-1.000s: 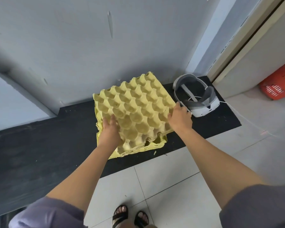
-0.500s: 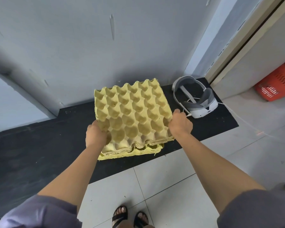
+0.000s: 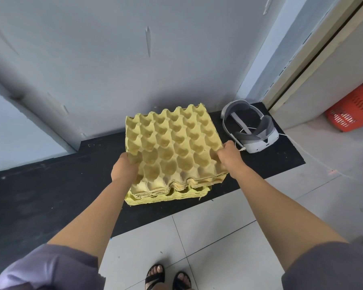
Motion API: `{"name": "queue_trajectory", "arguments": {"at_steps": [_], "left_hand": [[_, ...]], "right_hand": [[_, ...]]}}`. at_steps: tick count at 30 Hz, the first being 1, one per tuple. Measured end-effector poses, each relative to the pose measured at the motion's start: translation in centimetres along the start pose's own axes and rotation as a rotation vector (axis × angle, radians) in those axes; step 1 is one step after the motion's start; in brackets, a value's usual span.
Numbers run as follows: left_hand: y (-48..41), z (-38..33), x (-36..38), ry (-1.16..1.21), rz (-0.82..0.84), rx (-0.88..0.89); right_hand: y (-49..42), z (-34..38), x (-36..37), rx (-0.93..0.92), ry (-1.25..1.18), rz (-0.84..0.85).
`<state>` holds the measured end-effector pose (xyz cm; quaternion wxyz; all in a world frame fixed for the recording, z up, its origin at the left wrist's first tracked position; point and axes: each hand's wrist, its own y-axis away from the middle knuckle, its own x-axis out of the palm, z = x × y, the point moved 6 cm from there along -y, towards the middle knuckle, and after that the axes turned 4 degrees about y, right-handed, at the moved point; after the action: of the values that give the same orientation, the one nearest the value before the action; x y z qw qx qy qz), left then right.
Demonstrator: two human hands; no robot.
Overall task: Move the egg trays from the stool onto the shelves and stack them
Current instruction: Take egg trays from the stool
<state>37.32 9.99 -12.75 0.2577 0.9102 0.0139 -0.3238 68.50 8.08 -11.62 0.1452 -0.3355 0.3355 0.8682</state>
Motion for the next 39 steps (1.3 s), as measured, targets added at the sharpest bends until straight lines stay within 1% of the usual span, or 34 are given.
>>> {"name": "queue_trajectory", "arguments": {"at_steps": [4, 8, 11, 14, 16, 19, 22, 25, 27, 33, 39], "left_hand": [[-0.1, 0.1, 0.1, 0.032, 0.008, -0.037], [0.2, -0.3, 0.2, 0.106, -0.006, -0.043], [0.4, -1.3, -0.2, 0.171, -0.021, 0.0], [0.7, -2.5, -1.2, 0.134, -0.04, 0.083], [0.9, -2.4, -1.3, 0.106, -0.043, 0.068], [1.7, -1.4, -1.3, 0.1, -0.017, -0.038], [1.7, -1.0, -1.4, 0.149, -0.009, -0.093], [1.4, -1.4, -2.0, 0.164, -0.025, -0.09], [1.5, -1.8, -2.3, 0.133, -0.031, -0.064], [2.2, -2.1, -3.1, 0.168, -0.077, -0.011], [3.5, -2.1, -3.1, 0.279, -0.041, 0.0]], "right_hand": [[0.1, -0.1, -0.1, 0.004, -0.15, 0.036], [-0.1, -0.5, -0.2, -0.016, -0.171, 0.042], [-0.4, -0.6, -0.4, -0.009, -0.247, 0.046], [-0.7, -0.5, -0.3, 0.041, -0.324, 0.087], [-0.8, -0.5, -0.2, 0.067, -0.313, 0.078], [-0.8, -0.4, 0.0, 0.076, -0.312, 0.043], [-0.3, -0.3, 0.0, 0.034, -0.275, -0.007], [-0.1, -0.1, -0.5, -0.043, -0.17, -0.07], [0.1, 0.2, -0.9, -0.083, -0.119, -0.099], [0.6, 0.6, -1.2, -0.155, -0.12, -0.12], [1.7, 1.3, -2.2, -0.196, -0.134, -0.172]]}}
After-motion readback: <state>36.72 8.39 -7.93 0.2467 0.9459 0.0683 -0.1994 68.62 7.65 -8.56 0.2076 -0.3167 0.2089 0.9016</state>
